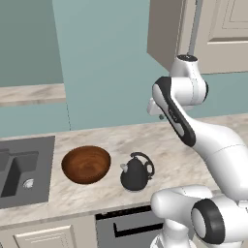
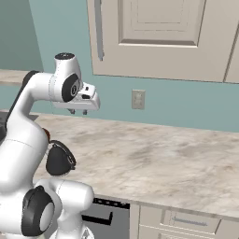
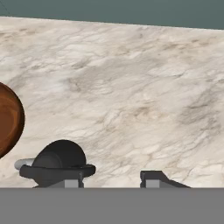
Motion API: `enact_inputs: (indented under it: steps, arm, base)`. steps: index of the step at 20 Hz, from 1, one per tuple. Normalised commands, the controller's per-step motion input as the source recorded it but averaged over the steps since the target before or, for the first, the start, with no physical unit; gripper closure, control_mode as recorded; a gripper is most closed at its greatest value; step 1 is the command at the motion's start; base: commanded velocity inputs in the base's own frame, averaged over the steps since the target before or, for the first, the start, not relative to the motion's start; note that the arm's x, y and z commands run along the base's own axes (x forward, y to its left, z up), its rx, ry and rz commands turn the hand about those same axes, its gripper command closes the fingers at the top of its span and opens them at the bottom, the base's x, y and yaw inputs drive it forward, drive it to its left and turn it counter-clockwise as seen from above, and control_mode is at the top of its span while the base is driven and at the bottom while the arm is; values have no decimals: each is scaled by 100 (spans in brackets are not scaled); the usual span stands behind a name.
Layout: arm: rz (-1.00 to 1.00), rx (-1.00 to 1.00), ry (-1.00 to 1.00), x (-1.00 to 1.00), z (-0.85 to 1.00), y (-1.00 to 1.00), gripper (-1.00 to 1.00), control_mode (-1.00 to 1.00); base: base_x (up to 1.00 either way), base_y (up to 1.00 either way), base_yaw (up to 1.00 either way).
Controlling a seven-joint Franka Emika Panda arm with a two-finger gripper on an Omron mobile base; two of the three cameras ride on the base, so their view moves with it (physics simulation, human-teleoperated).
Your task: Place the kettle in the left basin and the bowl in the right basin of the sink.
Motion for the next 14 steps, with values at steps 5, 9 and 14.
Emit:
enact_inputs:
  steps: [5, 9, 14]
  arm:
    - [0, 0, 0, 0, 0, 0, -100, 100]
    - [0, 0, 0, 0, 0, 0, -100, 100]
    - [0, 0, 0, 0, 0, 0, -100, 100]
  base:
    - [0, 1, 0]
    - [-1, 9, 0]
    - [-9, 15, 0]
